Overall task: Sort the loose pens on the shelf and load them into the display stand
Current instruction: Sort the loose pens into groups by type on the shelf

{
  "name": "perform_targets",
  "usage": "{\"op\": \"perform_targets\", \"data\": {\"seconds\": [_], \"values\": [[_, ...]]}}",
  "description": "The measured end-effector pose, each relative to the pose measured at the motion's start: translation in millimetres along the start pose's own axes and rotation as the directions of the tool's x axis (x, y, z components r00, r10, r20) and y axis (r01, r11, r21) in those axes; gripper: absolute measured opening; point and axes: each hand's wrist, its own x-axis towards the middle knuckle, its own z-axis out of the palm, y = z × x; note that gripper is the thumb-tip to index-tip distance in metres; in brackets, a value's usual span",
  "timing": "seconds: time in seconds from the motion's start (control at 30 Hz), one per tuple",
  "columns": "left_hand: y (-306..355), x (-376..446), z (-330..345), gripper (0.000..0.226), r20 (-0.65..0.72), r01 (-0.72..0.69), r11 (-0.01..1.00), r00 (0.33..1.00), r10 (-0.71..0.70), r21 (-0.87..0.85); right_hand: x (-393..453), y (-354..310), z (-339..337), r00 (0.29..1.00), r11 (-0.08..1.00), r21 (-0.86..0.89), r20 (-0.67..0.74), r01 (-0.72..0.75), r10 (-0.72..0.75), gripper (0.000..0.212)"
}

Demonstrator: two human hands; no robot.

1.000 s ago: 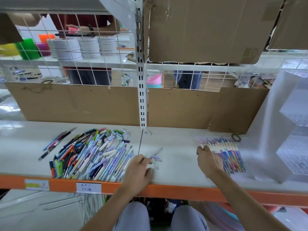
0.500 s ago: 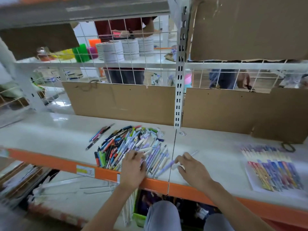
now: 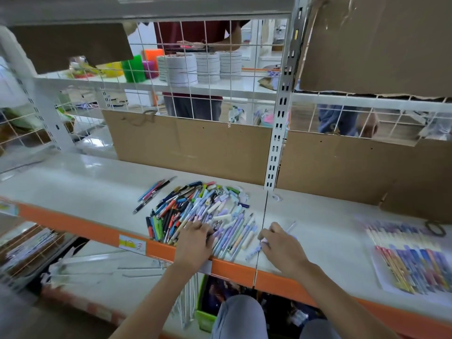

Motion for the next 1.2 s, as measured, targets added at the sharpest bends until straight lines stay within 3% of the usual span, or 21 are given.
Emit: {"op": "perform_targets", "data": {"seconds": [0.2, 0.33, 0.43, 0.6, 0.83, 1.0, 1.1, 1.2], "values": [[2.3, 0.3, 4.5, 0.026, -0.027, -0.023, 0.996, 0.999, 0.021, -0.081, 13.8, -11.4, -3.3, 0.999, 0.996, 0.081, -0.035, 0.042, -0.039, 0.023], [-10.7, 4.9, 12.0, 0.037, -0.269, -0.054, 0.995, 0.963, 0.031, -0.081, 33.8, -21.7, -0.2, 0.995, 0.991, 0.108, -0.075, 0.076, -0.068, 0.022], [-18.9, 8.2, 13.6, 0.032, -0.352, -0.011, 0.99, 0.935, -0.038, -0.138, 53.4, -30.4, 2.2, 0.994, 0.989, 0.128, -0.089, 0.079, -0.068, 0.023], [-19.5, 9.0, 21.8, 0.027, -0.382, 0.026, 0.992, 0.922, -0.07, -0.12, 91.3, -52.9, 2.7, 0.987, 0.986, 0.134, -0.133, 0.103, -0.085, 0.023], [-21.2, 9.1, 24.5, 0.026, -0.364, 0.045, 0.997, 0.929, -0.064, -0.061, 133.6, -80.3, 7.2, 0.998, 0.997, 0.033, -0.005, 0.067, -0.067, 0.028], [-21.5, 8.7, 20.5, 0.029, -0.355, 0.038, 0.997, 0.933, -0.06, -0.068, 137.8, -77.8, -2.8, 0.992, 0.99, -0.064, 0.012, 0.125, -0.125, 0.014], [-22.4, 8.0, 20.8, 0.029, -0.346, 0.028, 0.995, 0.936, -0.06, -0.096, 128.4, -62.7, -9.3, 0.985, 0.984, -0.031, -0.005, 0.174, -0.175, 0.008], [-26.1, 8.3, 20.7, 0.031, -0.335, -0.044, 0.99, 0.942, -0.004, -0.135, 105.1, -43.3, -15.0, 0.994, 0.989, 0.099, -0.052, 0.106, -0.101, 0.007]]}}
